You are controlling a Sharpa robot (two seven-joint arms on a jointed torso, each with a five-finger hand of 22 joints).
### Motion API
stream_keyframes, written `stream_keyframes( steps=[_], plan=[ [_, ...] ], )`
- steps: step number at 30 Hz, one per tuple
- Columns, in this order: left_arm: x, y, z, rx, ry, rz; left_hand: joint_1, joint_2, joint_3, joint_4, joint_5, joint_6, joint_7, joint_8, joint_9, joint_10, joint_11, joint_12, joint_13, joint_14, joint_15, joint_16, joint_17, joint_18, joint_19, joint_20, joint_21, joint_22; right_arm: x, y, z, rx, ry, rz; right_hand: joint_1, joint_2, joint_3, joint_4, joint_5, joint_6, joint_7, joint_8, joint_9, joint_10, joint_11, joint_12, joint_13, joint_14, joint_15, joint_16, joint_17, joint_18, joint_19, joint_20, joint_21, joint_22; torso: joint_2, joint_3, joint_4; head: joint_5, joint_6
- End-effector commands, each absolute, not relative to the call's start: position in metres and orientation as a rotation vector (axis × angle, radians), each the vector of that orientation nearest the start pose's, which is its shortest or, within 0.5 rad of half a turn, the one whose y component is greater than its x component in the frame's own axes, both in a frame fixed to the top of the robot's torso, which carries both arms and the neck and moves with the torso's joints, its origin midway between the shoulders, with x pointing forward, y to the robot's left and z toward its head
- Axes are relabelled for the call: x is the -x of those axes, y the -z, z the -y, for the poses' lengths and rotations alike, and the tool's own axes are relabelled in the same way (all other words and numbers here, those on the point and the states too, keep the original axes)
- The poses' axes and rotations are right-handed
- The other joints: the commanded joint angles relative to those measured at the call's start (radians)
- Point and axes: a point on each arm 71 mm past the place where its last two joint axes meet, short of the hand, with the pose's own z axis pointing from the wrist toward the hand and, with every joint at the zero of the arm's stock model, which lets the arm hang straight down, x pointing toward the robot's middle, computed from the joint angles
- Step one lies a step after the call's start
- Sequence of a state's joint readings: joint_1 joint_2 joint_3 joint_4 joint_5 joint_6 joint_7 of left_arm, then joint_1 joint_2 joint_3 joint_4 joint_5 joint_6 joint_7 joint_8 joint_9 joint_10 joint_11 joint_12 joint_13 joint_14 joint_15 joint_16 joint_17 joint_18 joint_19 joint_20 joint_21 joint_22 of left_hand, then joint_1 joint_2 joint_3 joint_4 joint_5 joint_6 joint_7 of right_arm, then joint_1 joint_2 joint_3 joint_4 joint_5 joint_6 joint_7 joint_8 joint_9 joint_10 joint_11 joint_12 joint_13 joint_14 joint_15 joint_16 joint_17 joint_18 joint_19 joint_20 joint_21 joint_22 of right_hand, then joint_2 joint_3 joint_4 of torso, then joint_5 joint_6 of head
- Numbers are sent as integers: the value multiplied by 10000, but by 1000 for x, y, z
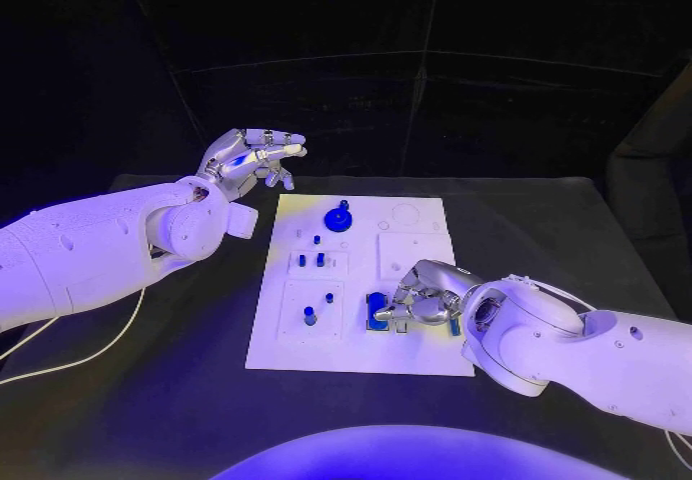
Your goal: Assemble the parts on the task board
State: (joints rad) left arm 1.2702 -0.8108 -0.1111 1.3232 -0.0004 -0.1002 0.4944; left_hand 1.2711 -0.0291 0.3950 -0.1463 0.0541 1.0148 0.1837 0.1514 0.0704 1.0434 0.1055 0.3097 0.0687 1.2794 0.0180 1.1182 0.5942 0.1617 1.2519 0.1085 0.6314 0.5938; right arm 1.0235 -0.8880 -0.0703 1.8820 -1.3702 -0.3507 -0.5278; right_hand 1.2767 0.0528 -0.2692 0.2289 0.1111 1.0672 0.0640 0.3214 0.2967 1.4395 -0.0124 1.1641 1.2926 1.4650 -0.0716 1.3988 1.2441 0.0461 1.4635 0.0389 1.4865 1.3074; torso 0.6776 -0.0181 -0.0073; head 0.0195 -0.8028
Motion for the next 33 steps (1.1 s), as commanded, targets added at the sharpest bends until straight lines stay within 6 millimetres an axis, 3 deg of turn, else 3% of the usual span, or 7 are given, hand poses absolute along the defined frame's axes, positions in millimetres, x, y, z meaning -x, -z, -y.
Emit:
stream_keyframes(
  steps=[1, 5, 11, 17, 23, 29, 33],
  plan=[
    [-524, 170, -245, 9930, 16443, -13747, 5, 19, -59, -19, 8, -81, -11, 38, 9, -64, 27, 40, 4, -73, -2, -31, -10, 205, -31, 56, -61, -10, -374, 245, 145, -963, -6170, -20241, 225, 34, 19, -127, 66, -11, 33, -20, 21, -36, 30, -69, 3, 487, -27, -42, 4, -27, -55, 1, -53, 816, 4, -7, 37, -14, -2],
    [-524, 170, -245, 9934, 16445, -13758, 5, 19, -59, -19, 8, -81, -11, 38, 9, -64, 27, 40, 4, -73, -2, -31, -10, 205, -31, 56, -61, -10, -377, 248, 143, -749, -5926, -20291, 614, 108, 130, -426, 113, -3, 32, -20, 58, -31, 24, -82, 17, 488, -34, -44, 11, -27, -53, -4, -54, 820, -10, 2, 1, 28, -44],
    [-524, 170, -245, 9933, 16454, -13764, 5, 19, -59, -19, 8, -81, -11, 38, 9, -64, 27, 40, 4, -73, -2, -31, -10, 205, -31, 56, -61, -10, -379, 249, 138, -351, -5702, -20255, 908, 139, 217, -693, 51, 4, 25, -25, 89, -30, 15, -103, 26, 489, -39, -44, 22, -32, -41, -9, -47, 842, -3, 16, 1, 54, -65],
    [-524, 170, -246, 9939, 16438, -13758, 5, 19, -59, -19, 8, -81, -11, 38, 9, -64, 27, 40, 4, -73, -2, -31, -10, 205, -31, 56, -61, -10, -380, 248, 137, -313, -5659, -20068, 930, 146, 224, -727, 52, 10, 25, -26, 95, -28, 14, -107, 28, 490, -39, -45, 23, -32, -42, -10, -48, 843, -9, 0, -8, 37, -65],
    [-524, 170, -247, 9940, 16434, -13753, 5, 19, -59, -19, 8, -81, -11, 38, 9, -64, 27, 40, 4, -73, -2, -31, -10, 205, -31, 56, -61, -10, -379, 243, 141, -621, -6108, -19544, 655, 191, 127, -612, 353, 5, 42, -51, 112, -22, 30, -136, 30, 487, -29, -60, 7, -28, -52, -4, -58, 827, -8, 21, -16, 37, -51],
    [-524, 170, -247, 9940, 16427, -13747, 5, 19, -59, -19, 8, -81, -11, 38, 9, -64, 27, 40, 4, -73, -2, -31, -10, 205, -31, 56, -61, -10, -374, 234, 153, -1101, -7095, -18976, 519, 167, 26, -562, 562, -216, 118, -207, 73, -76, 87, -261, -24, 475, 9, -98, -44, -14, -96, 20, -96, 762, -19, 6, -15, -62, -19],
    [-525, 170, -247, 9937, 16427, -13743, 5, 19, -59, -19, 8, -81, -11, 38, 9, -64, 27, 40, 4, -73, -2, -31, -10, 205, -31, 56, -61, -10, -374, 227, 174, -1665, -7172, -18983, 551, 167, -2, -599, 668, -441, 207, -387, 8, -150, 161, -419, -103, 468, 68, -123, -75, -4, -127, 67, -122, 720, -24, -3, -13, -175, 23]
  ],
)
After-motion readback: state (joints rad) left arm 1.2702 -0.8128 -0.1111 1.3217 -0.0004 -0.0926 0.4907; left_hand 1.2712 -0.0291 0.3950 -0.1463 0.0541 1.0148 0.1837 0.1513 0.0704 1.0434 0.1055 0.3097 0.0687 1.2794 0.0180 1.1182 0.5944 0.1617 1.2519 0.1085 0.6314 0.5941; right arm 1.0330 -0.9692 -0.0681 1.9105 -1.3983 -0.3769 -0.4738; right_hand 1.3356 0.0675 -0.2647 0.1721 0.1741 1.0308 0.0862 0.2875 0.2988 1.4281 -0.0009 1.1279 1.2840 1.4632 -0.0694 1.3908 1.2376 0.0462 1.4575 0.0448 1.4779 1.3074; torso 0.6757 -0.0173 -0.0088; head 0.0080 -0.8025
